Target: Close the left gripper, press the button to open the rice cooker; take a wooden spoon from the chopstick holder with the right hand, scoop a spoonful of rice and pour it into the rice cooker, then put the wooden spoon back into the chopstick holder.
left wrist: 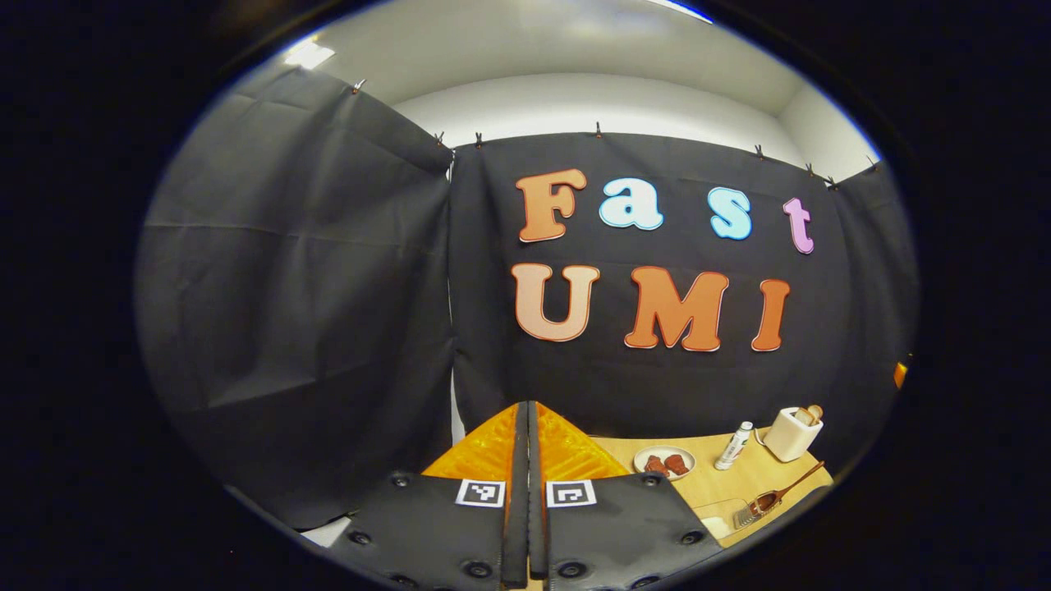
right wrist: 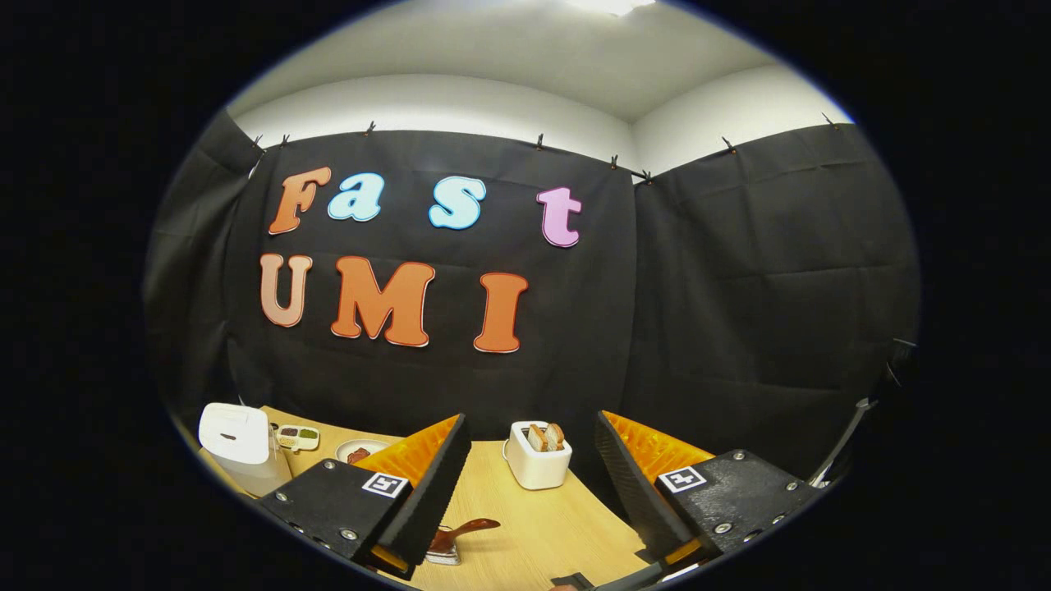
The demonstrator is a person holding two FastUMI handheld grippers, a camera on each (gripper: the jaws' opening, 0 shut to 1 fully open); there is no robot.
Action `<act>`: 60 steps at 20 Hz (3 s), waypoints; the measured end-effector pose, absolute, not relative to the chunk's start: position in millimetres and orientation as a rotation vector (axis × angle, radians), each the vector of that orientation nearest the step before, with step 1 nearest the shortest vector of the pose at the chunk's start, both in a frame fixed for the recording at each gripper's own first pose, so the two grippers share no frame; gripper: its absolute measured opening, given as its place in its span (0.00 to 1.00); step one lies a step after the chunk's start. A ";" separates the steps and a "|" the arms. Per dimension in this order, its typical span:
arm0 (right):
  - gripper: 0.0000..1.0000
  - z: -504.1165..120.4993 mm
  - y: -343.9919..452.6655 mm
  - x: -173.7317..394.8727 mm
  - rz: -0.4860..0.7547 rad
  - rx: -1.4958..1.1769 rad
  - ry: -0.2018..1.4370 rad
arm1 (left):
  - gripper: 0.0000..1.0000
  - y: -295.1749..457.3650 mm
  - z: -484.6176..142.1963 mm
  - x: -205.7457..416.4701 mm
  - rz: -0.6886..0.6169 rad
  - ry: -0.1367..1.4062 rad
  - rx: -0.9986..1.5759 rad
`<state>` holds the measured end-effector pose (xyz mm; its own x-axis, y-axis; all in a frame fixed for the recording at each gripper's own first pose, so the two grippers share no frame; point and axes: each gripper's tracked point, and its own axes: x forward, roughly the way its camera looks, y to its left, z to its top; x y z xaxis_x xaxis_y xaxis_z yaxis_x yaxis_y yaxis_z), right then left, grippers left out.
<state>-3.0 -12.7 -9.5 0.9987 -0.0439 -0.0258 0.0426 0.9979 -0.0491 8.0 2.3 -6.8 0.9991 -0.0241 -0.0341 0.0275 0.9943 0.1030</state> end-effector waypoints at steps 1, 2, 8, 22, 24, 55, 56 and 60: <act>0.95 -9.9 -11.6 -2.8 -0.042 -0.047 0.029 | 0.05 0.6 -5.7 11.1 -0.043 0.030 0.105; 0.95 -11.7 -11.2 -2.3 -0.042 -0.046 0.030 | 0.04 -4.7 -8.1 10.8 -0.065 0.043 0.109; 0.95 -13.0 -8.7 -3.4 -0.041 -0.054 0.030 | 0.04 -31.9 -26.0 29.2 -0.124 0.106 0.115; 0.94 -49.5 -37.7 -15.4 -0.091 -0.076 0.108 | 0.04 -81.8 -163.9 101.7 -0.168 0.436 0.022; 0.94 -52.8 -48.1 -18.1 -0.113 -0.067 0.115 | 0.04 -85.9 -188.1 112.4 -0.173 0.475 0.026; 0.94 -34.6 -80.8 -48.4 -0.198 0.001 0.045 | 0.05 -78.4 -318.9 144.4 -0.139 0.767 0.058; 0.94 -33.3 -81.0 -50.1 -0.198 -0.005 0.045 | 0.05 -78.9 -317.0 145.1 -0.140 0.757 0.051; 0.94 -24.6 -78.3 -51.9 -0.191 -0.017 0.032 | 0.05 -80.4 -285.4 150.4 -0.154 0.664 0.076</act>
<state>-51.9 -78.3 -24.6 0.9813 -0.1900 -0.0305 0.1895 0.9817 -0.0195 150.4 -80.4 -285.4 0.7764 -0.1182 -0.6191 0.1665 0.9858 0.0205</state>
